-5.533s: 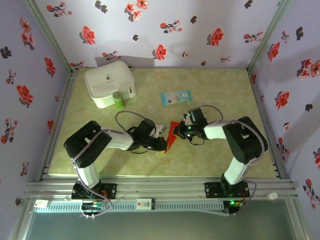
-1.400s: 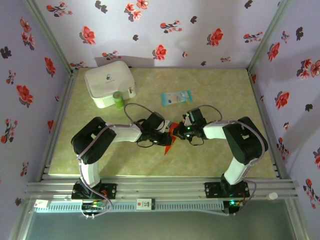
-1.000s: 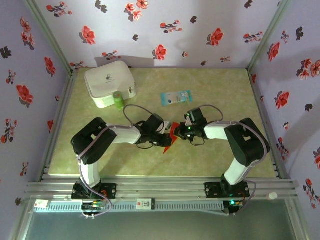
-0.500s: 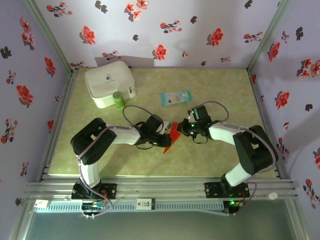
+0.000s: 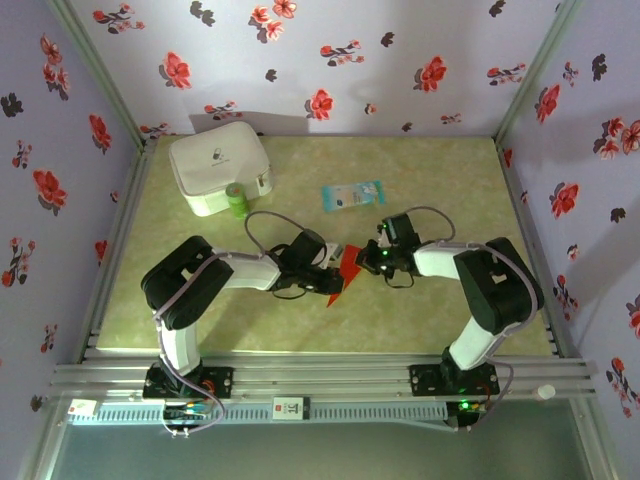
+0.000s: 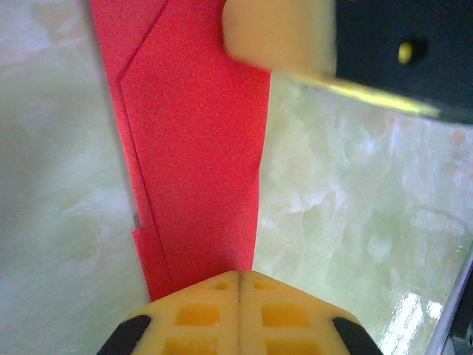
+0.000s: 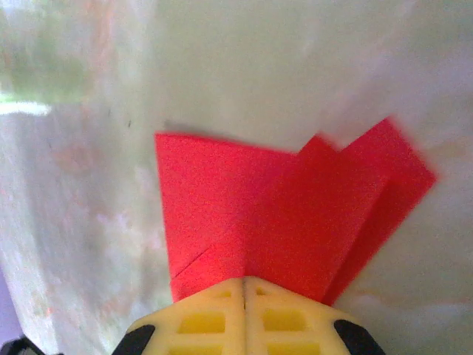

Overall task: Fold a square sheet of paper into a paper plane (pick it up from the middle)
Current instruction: Fold the wing for the fifth time at the center of the table.

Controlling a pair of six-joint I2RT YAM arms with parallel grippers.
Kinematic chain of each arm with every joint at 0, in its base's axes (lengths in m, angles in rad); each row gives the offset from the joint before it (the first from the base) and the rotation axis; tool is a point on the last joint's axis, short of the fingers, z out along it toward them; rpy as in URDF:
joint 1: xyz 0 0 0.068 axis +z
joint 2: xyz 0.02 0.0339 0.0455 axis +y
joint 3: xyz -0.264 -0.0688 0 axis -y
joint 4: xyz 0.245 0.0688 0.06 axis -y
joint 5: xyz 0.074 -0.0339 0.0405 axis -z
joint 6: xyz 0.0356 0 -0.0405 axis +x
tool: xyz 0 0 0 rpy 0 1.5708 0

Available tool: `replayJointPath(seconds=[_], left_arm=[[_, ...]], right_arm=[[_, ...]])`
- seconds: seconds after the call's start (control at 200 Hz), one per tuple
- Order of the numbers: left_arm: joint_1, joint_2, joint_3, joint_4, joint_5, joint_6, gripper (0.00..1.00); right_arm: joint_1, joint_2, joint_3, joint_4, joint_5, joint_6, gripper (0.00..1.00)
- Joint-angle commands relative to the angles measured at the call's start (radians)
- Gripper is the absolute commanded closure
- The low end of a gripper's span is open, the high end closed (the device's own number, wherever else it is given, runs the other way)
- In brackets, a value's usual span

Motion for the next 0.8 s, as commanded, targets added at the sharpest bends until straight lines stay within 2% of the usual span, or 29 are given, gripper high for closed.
replayJointPath(seconds=[0.0,0.34,0.475,0.685,0.795], left_arm=[[-0.011,0.04,-0.045,-0.104,-0.021,-0.005,1.0],[-0.011,0.041,-0.051,-0.092,-0.007,-0.011,1.0],[-0.011,0.039,-0.052,-0.088,-0.007,-0.013,1.0],[-0.011,0.033,-0.048,-0.082,-0.004,-0.016,1.0],[-0.011,0.033,-0.043,-0.081,0.002,-0.016,1.0]], right_arm=[[-0.044,0.02,-0.018,0.02,0.038,0.025,0.94],[-0.135,0.018,-0.002,-0.023,0.13,0.075,0.95],[-0.162,0.001,0.013,-0.006,0.103,0.08,0.94],[-0.141,-0.158,-0.024,0.026,0.063,0.062,0.91],[-0.078,-0.202,-0.06,0.049,0.037,0.055,0.9]])
